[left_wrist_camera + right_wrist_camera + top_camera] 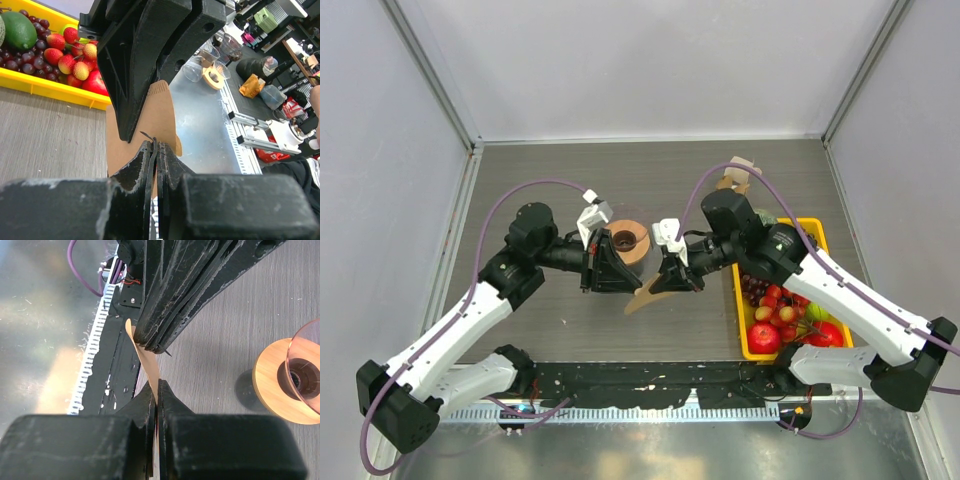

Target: Place the coffee filter in the dripper

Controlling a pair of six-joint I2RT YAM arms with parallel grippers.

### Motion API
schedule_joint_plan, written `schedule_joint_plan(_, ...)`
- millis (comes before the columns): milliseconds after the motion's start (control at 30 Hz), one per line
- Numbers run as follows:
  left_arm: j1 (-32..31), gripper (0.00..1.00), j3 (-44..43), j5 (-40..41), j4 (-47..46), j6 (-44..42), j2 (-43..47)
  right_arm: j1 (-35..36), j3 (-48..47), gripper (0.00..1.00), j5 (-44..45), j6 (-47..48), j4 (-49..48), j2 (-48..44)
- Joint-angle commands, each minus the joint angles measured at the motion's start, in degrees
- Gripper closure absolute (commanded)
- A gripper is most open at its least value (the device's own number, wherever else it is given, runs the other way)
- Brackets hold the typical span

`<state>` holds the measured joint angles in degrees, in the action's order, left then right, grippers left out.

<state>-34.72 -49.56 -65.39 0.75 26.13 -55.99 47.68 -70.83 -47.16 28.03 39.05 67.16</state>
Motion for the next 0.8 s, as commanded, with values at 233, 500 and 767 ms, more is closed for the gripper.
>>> schedule_joint_plan(233,9.1,0.65,-4.0,-4.9,7.5,-4.6,3.7,-0.8,2.4,0.95,-1.1,2.7,0.6,-5.5)
schedule_joint_plan(500,5.5,0.44,-8.5,-4.7,22.6,-21.7,4.8,-0.7,2.4,0.95,-3.6,4.4,2.1,-4.0)
schedule_joint_plan(767,0.1,0.59,-10.0,-4.7,29.7,-29.3,0.9,1.8,1.5,0.95,-3.4,7.2,5.2,-2.6)
